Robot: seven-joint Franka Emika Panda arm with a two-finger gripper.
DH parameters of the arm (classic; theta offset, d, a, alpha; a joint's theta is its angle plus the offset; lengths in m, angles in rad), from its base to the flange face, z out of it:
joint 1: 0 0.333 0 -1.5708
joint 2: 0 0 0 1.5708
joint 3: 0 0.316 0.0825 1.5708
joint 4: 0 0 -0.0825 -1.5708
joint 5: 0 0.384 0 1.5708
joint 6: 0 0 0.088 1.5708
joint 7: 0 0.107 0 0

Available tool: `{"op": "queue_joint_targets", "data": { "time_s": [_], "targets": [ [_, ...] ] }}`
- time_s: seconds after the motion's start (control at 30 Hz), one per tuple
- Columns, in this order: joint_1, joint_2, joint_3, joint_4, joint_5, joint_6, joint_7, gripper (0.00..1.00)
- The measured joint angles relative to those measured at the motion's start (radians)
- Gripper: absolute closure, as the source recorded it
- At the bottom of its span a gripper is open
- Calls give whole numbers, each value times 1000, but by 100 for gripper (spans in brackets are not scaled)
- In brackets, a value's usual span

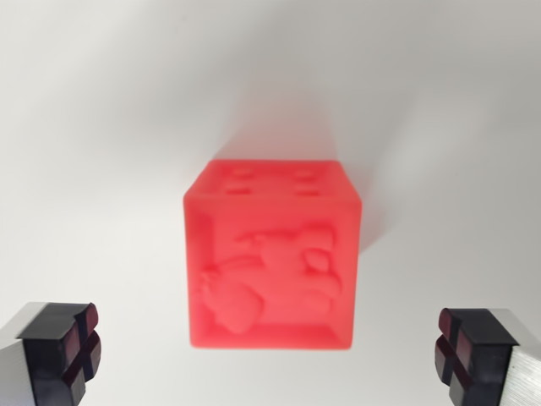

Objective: Destack cube

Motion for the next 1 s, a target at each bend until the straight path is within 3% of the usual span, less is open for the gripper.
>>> {"op": "queue_joint_targets", "data": {
  "time_s": [0.57,1.0],
  "targets": [
    [0,-174,-1,-7,-6,-166,4,0],
    [0,-290,-1,20,-8,-309,6,0]
  ]
}}
